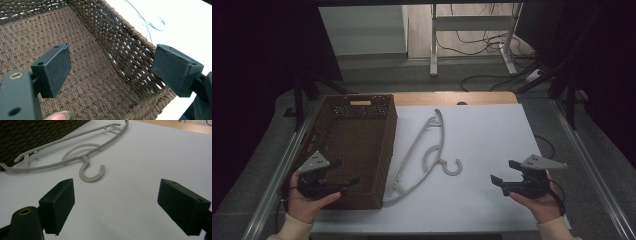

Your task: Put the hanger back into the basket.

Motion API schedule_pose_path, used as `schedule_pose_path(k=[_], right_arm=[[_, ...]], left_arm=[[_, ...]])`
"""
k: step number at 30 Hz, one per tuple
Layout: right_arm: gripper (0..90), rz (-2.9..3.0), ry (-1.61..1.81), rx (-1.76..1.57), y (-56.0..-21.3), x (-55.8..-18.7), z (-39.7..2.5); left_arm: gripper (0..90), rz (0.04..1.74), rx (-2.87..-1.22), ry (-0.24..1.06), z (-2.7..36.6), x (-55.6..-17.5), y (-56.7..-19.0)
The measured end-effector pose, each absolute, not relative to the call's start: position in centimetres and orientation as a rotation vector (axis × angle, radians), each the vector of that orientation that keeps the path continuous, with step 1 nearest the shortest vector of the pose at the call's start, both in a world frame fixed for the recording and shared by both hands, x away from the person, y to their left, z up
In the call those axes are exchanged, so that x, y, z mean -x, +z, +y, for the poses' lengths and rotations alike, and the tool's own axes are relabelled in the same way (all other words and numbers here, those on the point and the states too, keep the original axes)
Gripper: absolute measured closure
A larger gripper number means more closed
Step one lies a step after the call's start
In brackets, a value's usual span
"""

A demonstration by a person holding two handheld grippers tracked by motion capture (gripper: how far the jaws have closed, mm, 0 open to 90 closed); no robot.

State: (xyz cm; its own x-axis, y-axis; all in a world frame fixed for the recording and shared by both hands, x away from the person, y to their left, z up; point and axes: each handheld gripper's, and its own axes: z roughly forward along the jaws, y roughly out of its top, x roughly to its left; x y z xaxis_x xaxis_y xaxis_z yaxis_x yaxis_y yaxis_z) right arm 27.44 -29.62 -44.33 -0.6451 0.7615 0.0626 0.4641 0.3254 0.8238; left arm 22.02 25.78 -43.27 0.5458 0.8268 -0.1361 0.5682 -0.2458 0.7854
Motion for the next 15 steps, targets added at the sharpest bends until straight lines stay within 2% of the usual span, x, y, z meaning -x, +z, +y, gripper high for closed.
schedule_pose_path(k=[15], right_arm=[[15.7, 2.273, 1.193, -1.112, -44.7, -27.58, -29.53]], left_arm=[[15.4, 1.104, -1.96, 0.375, 25.12, -21.91, -43.1]])
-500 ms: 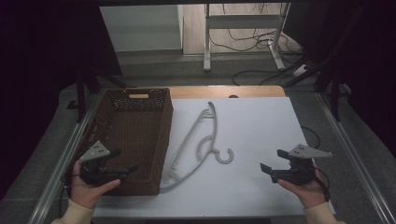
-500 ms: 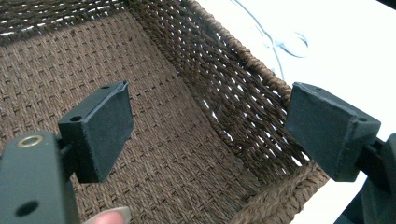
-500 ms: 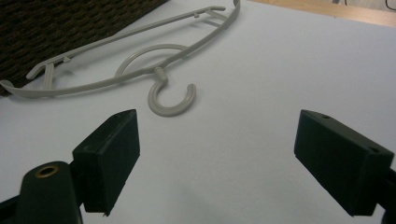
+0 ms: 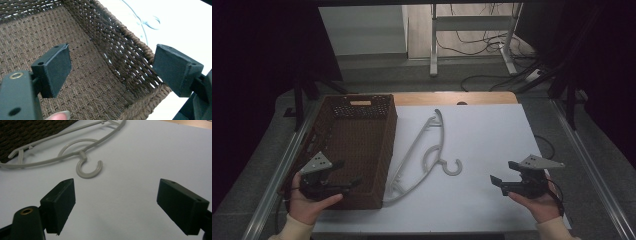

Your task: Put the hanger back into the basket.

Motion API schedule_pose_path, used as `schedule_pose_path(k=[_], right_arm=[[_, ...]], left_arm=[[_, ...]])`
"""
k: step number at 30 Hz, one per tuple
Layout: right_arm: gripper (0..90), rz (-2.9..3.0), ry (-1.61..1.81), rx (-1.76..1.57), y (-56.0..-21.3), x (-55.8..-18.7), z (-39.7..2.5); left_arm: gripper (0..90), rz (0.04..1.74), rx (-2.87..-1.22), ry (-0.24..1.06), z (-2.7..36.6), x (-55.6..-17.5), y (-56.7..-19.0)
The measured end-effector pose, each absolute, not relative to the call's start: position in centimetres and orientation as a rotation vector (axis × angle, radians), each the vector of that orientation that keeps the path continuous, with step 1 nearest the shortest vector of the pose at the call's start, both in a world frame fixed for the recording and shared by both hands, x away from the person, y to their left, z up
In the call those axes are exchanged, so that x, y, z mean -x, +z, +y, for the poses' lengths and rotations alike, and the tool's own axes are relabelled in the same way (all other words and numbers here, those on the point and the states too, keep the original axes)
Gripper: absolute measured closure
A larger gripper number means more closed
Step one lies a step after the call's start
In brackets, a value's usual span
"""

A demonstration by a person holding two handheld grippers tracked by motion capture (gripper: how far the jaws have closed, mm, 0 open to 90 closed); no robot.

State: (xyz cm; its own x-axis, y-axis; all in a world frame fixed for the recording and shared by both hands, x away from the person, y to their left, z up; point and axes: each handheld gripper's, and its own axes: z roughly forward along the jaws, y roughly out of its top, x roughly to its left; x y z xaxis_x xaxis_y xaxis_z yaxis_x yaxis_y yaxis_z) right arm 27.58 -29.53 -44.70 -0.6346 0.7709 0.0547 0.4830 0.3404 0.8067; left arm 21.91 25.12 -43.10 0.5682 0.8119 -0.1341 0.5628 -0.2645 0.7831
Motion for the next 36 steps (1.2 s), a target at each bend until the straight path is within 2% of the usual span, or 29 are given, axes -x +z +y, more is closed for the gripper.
schedule_pose_path(k=[18, 36], right_arm=[[16.3, 2.274, 1.177, -1.129, -44.8, -27.9, -29.6], [16.5, 2.288, 1.173, -1.133, -45.0, -28.1, -29.4]], left_arm=[[15.6, 1.113, -1.959, 0.367, 25.4, -21.7, -42.9], [16.6, 1.056, -1.977, 0.36, 23.7, -20.9, -41.5]])
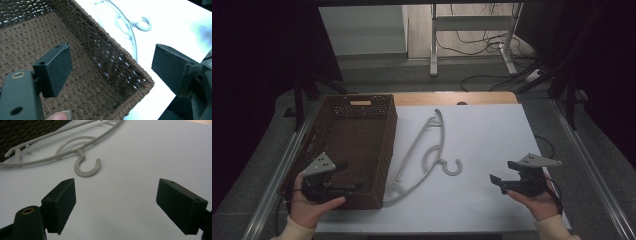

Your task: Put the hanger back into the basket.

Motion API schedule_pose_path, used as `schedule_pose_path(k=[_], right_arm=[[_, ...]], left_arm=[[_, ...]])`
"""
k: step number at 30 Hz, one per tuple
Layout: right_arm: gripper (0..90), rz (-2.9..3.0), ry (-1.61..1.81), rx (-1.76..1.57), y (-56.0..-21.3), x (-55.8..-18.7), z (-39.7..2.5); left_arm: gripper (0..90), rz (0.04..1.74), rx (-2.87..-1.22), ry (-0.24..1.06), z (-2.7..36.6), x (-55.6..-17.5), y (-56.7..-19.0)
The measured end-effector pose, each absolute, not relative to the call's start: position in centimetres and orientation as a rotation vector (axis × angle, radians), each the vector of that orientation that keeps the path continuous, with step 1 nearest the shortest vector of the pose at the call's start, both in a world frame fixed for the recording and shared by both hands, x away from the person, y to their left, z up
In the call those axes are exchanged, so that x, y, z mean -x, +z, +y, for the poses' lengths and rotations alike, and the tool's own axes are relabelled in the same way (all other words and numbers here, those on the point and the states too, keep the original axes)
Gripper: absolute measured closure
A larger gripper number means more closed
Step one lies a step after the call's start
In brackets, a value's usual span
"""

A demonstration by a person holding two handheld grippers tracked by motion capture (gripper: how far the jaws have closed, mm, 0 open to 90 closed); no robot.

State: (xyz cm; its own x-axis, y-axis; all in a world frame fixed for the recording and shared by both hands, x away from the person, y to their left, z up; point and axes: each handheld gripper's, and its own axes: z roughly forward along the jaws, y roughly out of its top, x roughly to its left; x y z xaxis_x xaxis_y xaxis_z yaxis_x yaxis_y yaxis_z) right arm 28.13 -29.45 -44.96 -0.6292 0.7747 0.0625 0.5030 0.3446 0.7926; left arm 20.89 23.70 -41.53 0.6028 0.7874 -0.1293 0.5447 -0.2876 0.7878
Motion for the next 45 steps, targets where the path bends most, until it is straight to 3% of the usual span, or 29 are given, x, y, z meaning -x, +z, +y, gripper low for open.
schedule_pose_path(k=[22, 45], right_arm=[[15.3, 2.272, 1.184, -1.141, -44.9, -28.2, -29.4], [14.8, 2.294, 1.164, -1.142, -45.3, -28.3, -29.1]], left_arm=[[17.1, 0.954, -2.048, 0.302, 18.9, -23.0, -39.9], [17.6, 0.904, -2.134, 0.225, 13.6, -26.2, -40.6]])
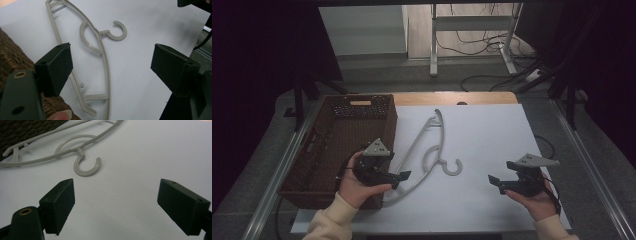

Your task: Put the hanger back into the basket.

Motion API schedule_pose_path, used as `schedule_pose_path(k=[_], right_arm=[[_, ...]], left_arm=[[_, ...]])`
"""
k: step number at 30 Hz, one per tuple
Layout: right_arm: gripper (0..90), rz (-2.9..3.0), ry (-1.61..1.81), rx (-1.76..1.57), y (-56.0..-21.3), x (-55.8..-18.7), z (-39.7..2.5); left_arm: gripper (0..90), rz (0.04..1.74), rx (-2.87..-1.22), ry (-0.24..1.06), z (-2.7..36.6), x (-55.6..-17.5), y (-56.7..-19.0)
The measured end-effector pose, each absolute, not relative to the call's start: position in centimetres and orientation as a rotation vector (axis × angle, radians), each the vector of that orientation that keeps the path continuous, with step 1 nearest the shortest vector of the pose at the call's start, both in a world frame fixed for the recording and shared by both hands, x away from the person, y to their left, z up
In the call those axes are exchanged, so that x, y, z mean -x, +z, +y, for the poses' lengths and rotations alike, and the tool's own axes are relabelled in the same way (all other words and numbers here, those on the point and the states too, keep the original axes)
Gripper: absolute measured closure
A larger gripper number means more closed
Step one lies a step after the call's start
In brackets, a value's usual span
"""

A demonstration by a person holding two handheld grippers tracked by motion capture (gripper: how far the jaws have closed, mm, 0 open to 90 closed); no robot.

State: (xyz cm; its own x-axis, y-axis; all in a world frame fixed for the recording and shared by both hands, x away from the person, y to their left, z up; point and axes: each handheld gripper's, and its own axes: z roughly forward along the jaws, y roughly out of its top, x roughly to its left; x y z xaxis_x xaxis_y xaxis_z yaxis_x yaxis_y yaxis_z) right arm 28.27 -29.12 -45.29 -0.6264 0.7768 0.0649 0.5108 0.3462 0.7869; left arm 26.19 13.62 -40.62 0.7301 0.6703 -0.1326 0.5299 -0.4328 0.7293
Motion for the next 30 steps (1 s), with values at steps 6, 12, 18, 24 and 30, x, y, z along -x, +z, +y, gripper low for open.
schedule_pose_path(k=[6, 12, 18, 24, 30], right_arm=[[14.8, 2.302, 1.16, -1.139, -45.4, -28.3, -29.0], [14.8, 2.309, 1.153, -1.139, -45.5, -28.4, -29.0], [14.8, 2.31, 1.148, -1.14, -45.6, -28.4, -29.0], [14.9, 2.315, 1.142, -1.136, -45.6, -28.4, -29.0], [14.9, 2.312, 1.146, -1.14, -45.6, -28.4, -29.0]], left_arm=[[17.6, 0.904, -2.164, 0.209, 12.6, -26.5, -41.3], [17.6, 0.893, -2.195, 0.191, 11.4, -26.9, -41.9], [17.6, 0.888, -2.211, 0.165, 10.8, -27.3, -42.4], [18.1, 0.902, -2.229, 0.131, 10.0, -27.7, -43.4], [18.1, 0.897, -2.258, 0.127, 9.2, -27.9, -43.9]])
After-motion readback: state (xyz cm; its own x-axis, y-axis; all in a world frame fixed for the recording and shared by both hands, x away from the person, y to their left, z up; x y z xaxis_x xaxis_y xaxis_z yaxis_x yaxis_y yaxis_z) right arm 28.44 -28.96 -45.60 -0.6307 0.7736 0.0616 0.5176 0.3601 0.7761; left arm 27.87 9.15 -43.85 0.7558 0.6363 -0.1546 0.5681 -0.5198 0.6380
